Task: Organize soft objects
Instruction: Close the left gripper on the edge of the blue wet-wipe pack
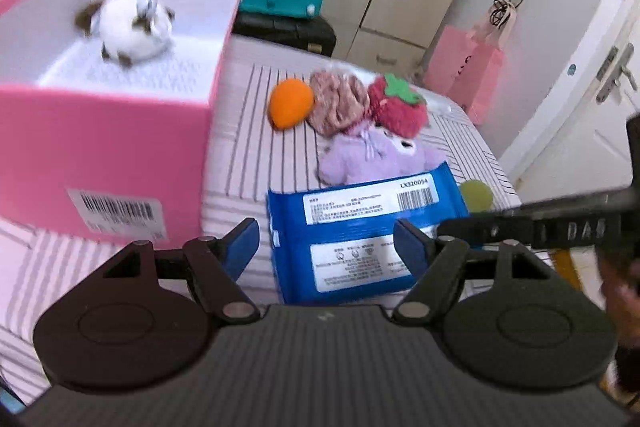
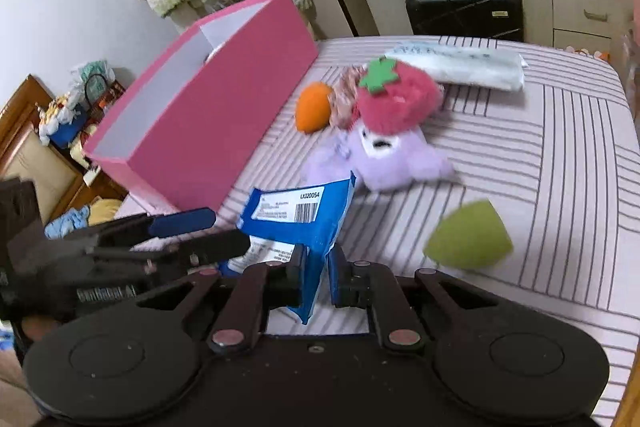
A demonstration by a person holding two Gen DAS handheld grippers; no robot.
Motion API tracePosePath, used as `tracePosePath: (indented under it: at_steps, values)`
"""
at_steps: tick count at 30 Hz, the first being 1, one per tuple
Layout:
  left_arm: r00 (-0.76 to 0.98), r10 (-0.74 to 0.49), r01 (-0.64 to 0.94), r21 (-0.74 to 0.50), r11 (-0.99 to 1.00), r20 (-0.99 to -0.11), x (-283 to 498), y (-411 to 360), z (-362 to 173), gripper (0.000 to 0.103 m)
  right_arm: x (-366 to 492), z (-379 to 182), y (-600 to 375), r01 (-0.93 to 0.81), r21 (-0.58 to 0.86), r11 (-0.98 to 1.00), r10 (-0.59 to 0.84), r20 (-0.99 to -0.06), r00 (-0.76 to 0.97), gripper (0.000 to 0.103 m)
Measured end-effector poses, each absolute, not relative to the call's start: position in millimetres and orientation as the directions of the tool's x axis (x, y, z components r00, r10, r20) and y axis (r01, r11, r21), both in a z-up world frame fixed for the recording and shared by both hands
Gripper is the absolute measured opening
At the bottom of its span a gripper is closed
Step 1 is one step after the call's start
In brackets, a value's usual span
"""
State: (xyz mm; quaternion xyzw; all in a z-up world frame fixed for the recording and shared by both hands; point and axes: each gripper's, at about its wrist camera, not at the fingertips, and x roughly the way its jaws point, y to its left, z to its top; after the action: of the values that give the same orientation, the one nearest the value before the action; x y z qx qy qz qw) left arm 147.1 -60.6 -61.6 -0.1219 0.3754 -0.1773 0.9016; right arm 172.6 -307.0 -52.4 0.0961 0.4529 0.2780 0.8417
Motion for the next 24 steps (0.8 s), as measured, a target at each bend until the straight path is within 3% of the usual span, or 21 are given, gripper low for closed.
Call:
tracePosePath:
  at_steps: [11,14,16,20,24]
  values:
    - [0.640,-0.343,0.204,-0.279,0.939,-0.688,157.2,-71.6,-76.4,0.072,170.1,-77.3,-311.6,-0.383,0.358,0.851,0.510,-0.734,0.448,0.022]
    - [0.633,-0.352,0.209,-0.285,0.935,-0.689,157.3,-70.5,-75.4,0.066,167.2,-75.8,-308.0,-0.400,0.314,0.861,0.487,-0.737,0.468,0.027]
    - [0.623,-0.371,0.233,-0.290,0.928,-0.689,156.3,-72.5,-75.5,0.047,164.7,-74.9,-307.2,-0.405,0.286,0.868,0.468,-0.741,0.482,0.029]
    - [0.623,-0.377,0.245,-0.287,0.926,-0.686,153.3,-73.9,-76.9,0.043,160.0,-76.2,-307.9,-0.395,0.285,0.874,0.462,-0.740,0.489,0.030]
    - [0.608,-0.404,0.217,-0.346,0.913,-0.684,156.0,-70.0,-77.0,0.038,157.6,-78.0,-305.9,-0.402,0.291,0.868,0.474,-0.728,0.496,0.017]
